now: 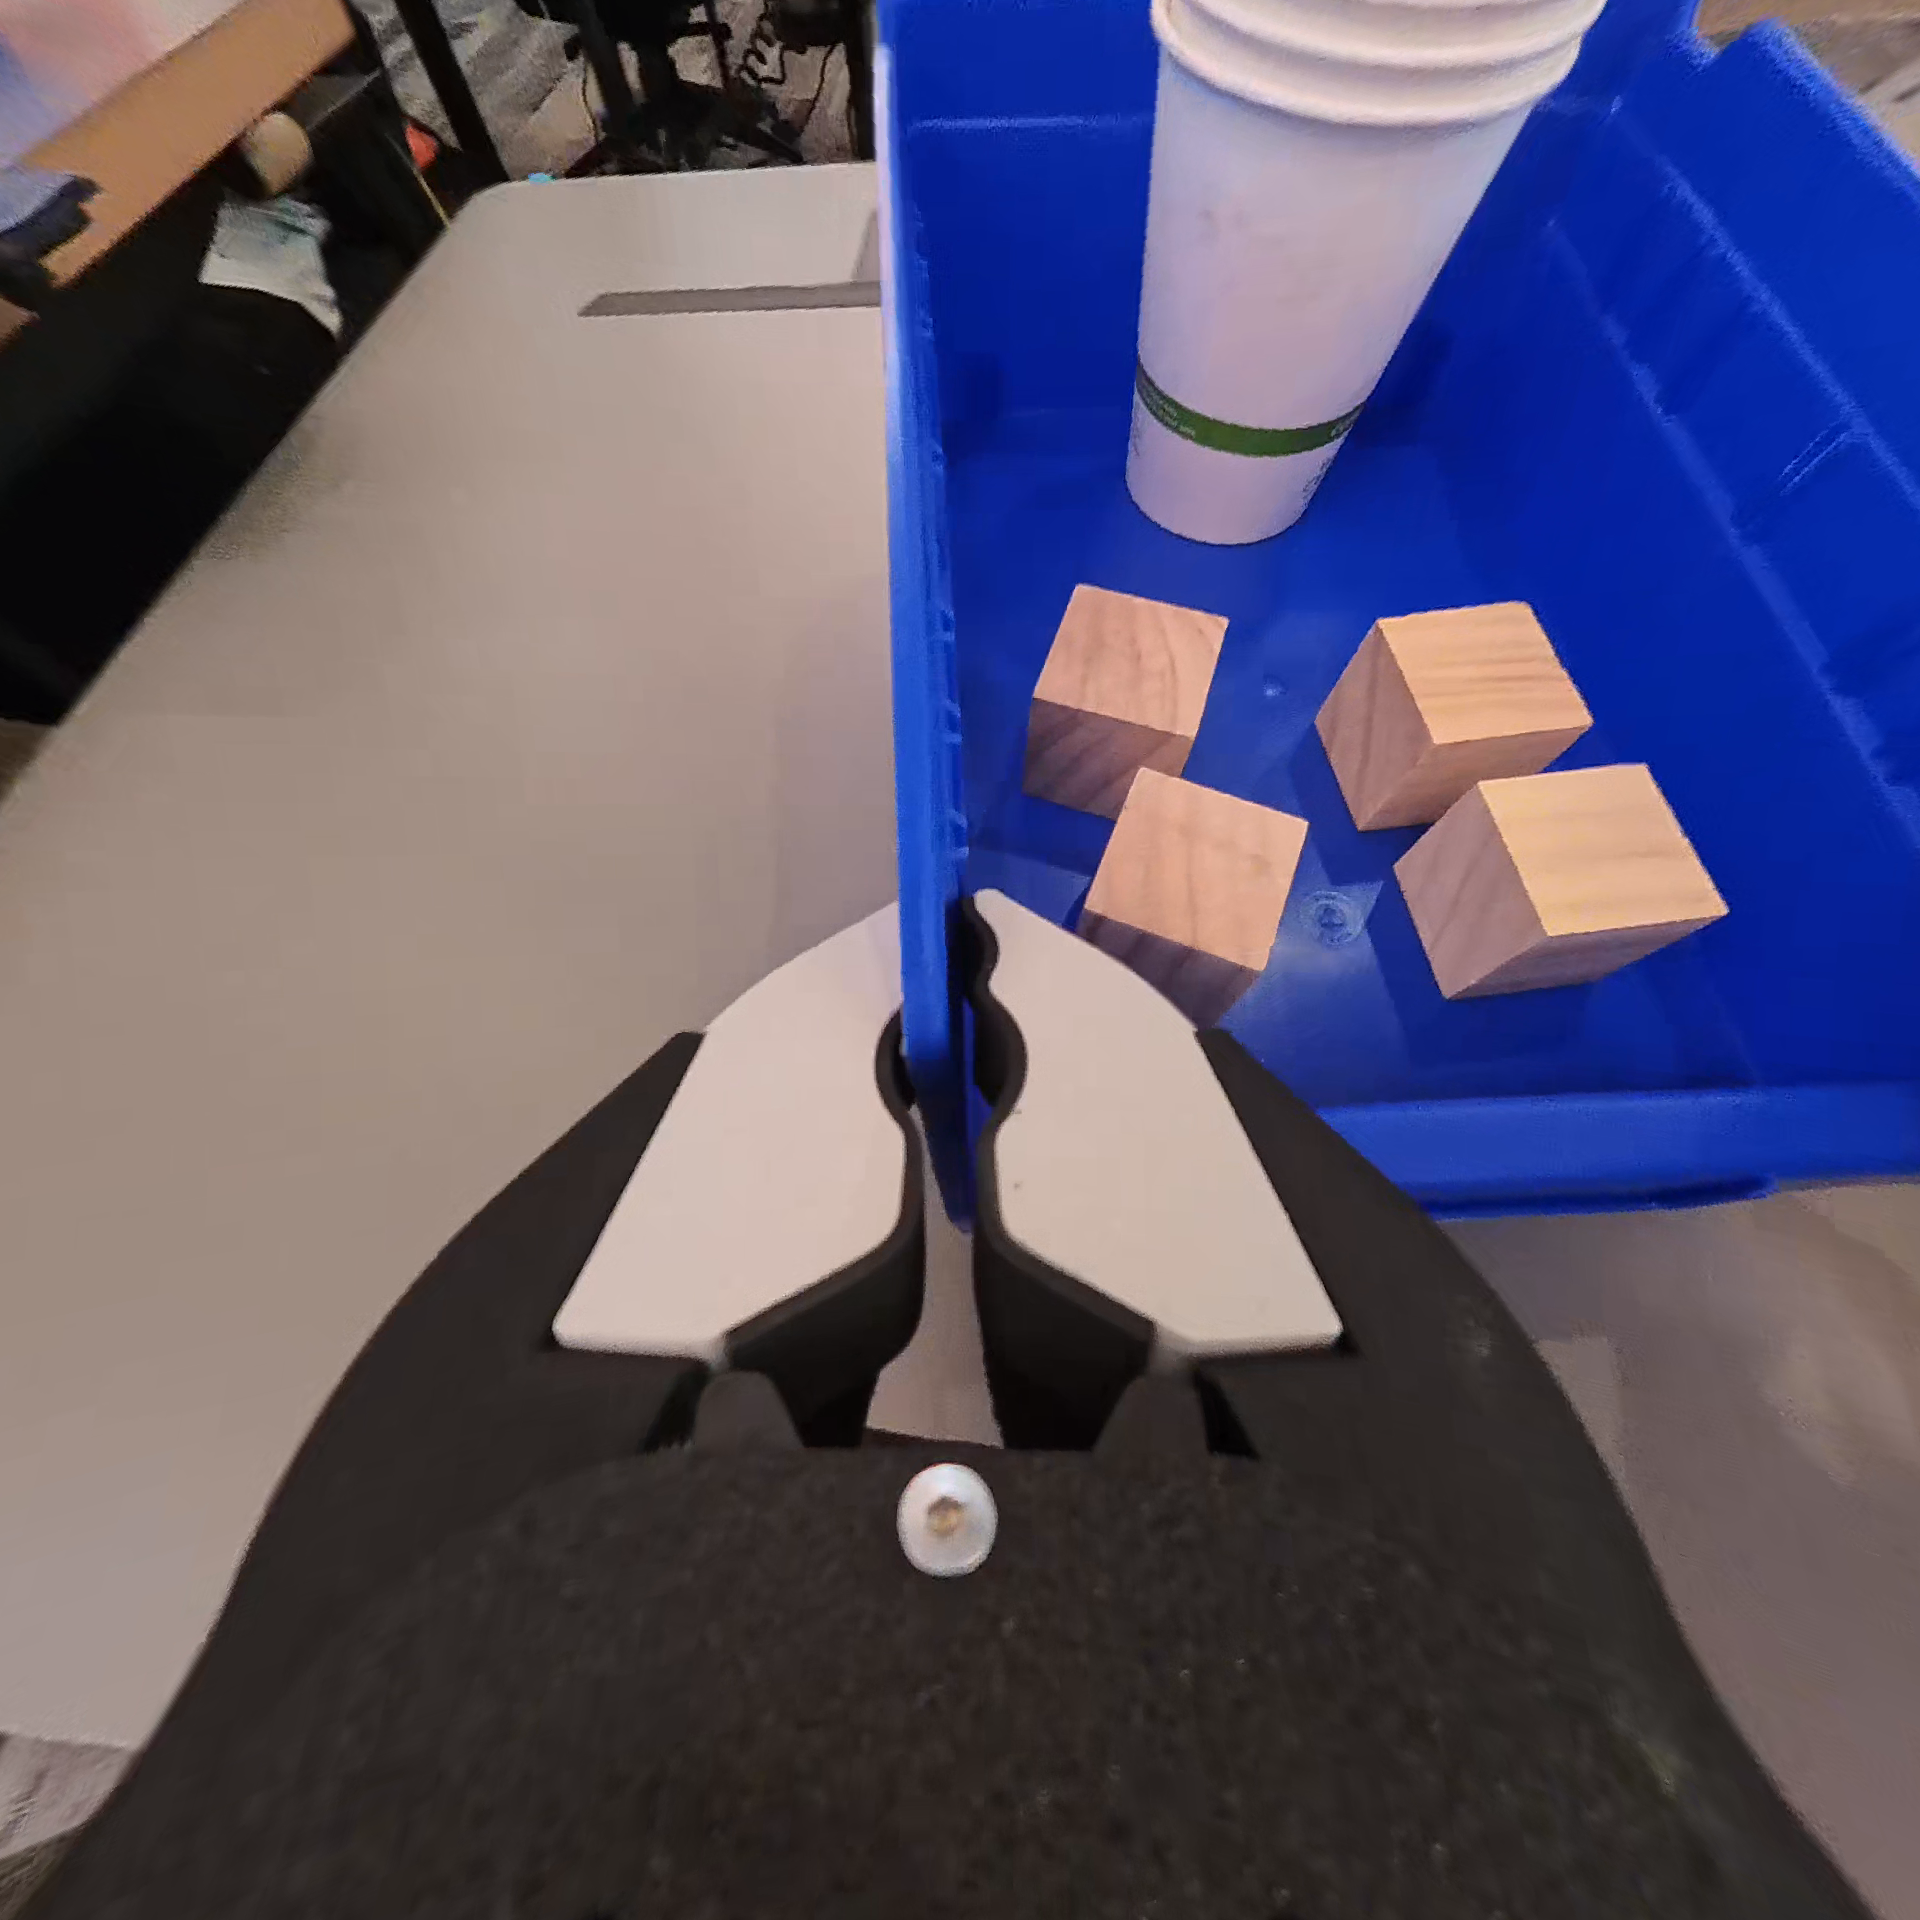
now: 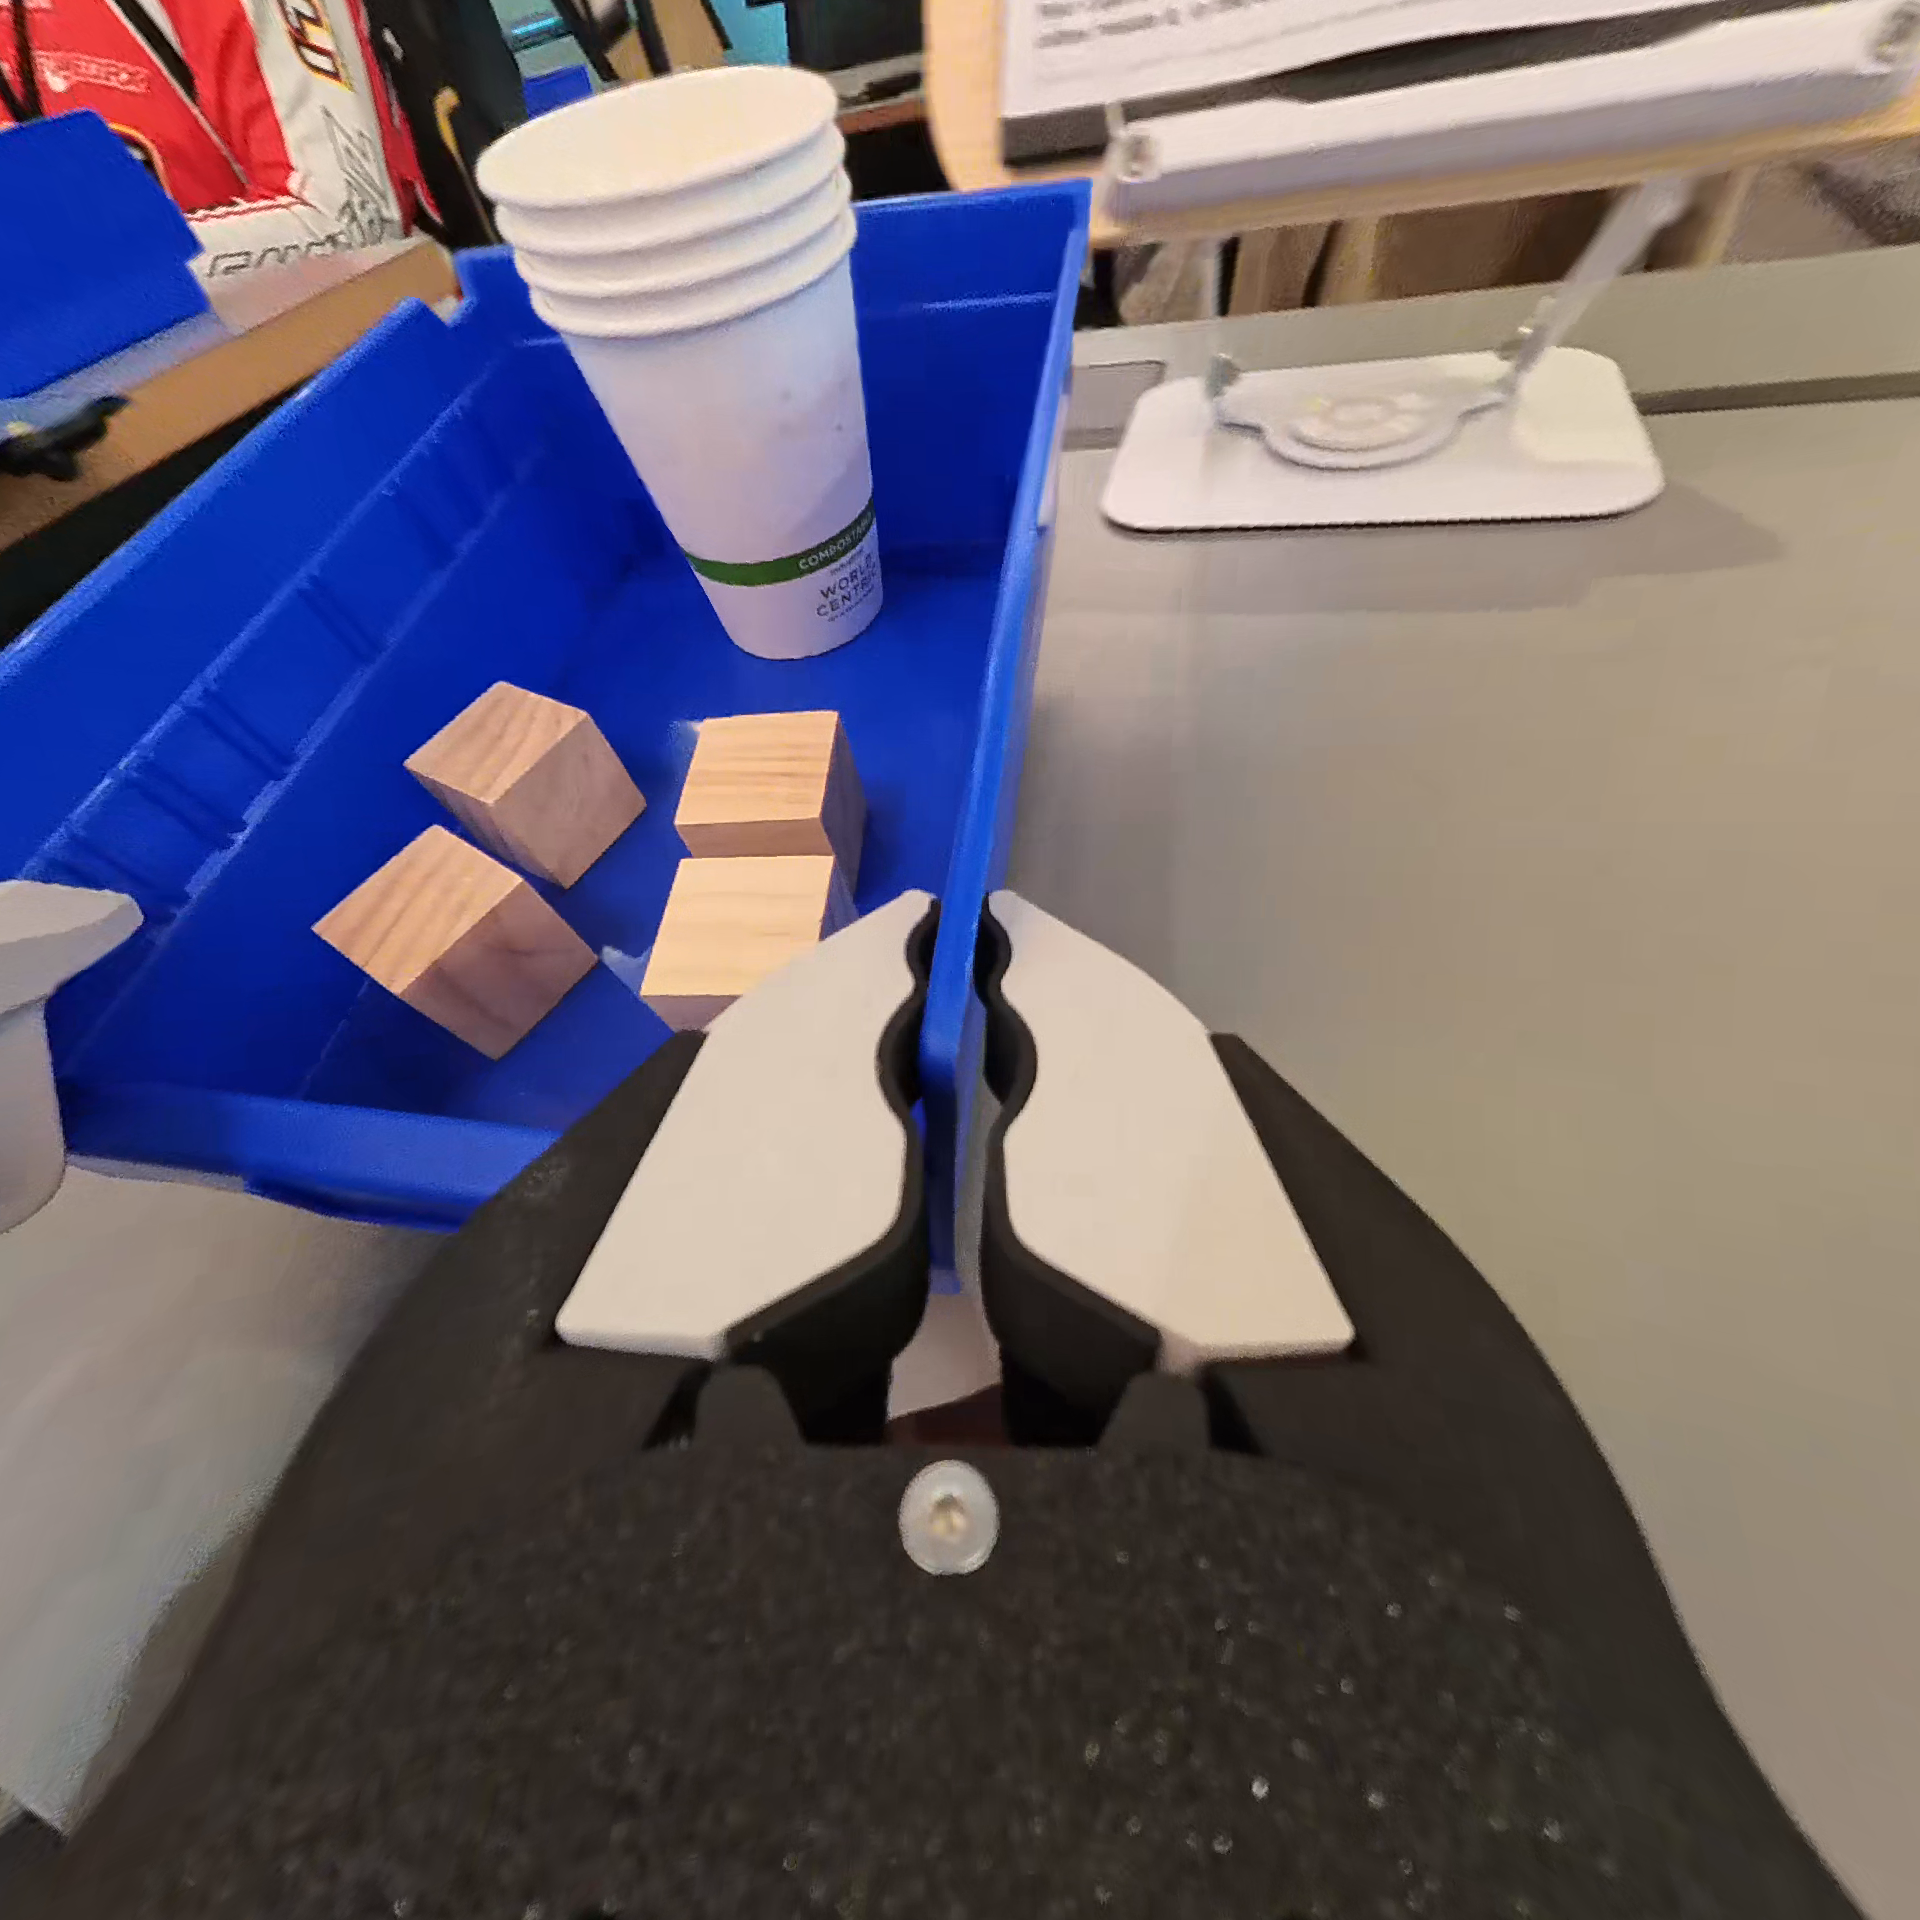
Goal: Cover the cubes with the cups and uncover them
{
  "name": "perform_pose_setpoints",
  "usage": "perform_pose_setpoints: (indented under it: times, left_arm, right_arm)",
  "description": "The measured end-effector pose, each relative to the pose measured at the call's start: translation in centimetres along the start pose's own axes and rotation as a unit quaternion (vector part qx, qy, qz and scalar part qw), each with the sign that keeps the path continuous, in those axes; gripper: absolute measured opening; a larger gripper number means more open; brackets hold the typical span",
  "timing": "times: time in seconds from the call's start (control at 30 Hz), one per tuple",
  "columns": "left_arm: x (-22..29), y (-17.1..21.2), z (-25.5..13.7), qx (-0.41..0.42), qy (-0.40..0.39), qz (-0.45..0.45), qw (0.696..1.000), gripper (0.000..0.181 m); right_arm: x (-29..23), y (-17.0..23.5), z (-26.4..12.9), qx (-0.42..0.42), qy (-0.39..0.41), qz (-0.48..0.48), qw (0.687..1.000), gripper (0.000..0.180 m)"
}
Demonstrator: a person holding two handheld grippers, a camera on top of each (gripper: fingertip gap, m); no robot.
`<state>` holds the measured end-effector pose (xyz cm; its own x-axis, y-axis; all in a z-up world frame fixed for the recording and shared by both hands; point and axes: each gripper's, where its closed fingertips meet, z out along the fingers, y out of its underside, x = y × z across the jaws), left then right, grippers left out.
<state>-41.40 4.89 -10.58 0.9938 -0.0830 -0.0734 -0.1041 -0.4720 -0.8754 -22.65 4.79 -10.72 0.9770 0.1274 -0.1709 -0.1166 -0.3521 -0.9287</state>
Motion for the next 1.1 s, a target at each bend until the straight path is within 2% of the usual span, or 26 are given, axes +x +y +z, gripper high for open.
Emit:
perform_pose_setpoints:
  times: [0.17,0.3,0.7,0.83,0.87,0.93,1.03,1.1]
  left_arm:
    - [-7.5,0.3,1.3,-0.016,-0.01,0.002,1.0,0.003]
    - [-11.2,0.9,3.5,-0.035,0.009,-0.015,0.999,0.002]
    - [-13.7,0.8,6.1,-0.035,0.033,-0.031,0.998,0.003]
    - [-13.8,0.6,6.5,-0.037,0.033,-0.058,0.997,0.005]
    - [-13.9,0.5,6.6,-0.034,0.027,-0.069,0.997,0.009]
    - [-14.0,0.1,6.1,-0.023,0.014,-0.086,0.996,0.037]
    - [-15.2,-1.6,2.6,0.035,-0.061,-0.082,0.994,0.045]
    - [-13.7,-3.3,-0.6,0.093,-0.061,-0.076,0.991,0.05]
  right_arm:
    - [-6.9,0.5,3.1,-0.021,0.004,-0.006,1.0,0.005]
    - [-10.0,1.2,5.3,-0.039,0.022,-0.011,0.999,0.005]
    - [-12.2,1.4,7.1,-0.03,0.012,-0.019,0.999,0.01]
    - [-13.0,1.5,7.1,-0.014,-0.035,-0.037,0.999,0.027]
    - [-13.1,1.6,6.9,-0.016,-0.046,-0.038,0.998,0.027]
    - [-12.6,1.7,6.2,-0.018,-0.057,-0.046,0.997,0.039]
    - [-11.0,1.7,3.5,-0.02,-0.102,-0.059,0.993,0.047]
    - [-9.3,1.1,0.3,-0.013,-0.155,-0.072,0.985,0.046]
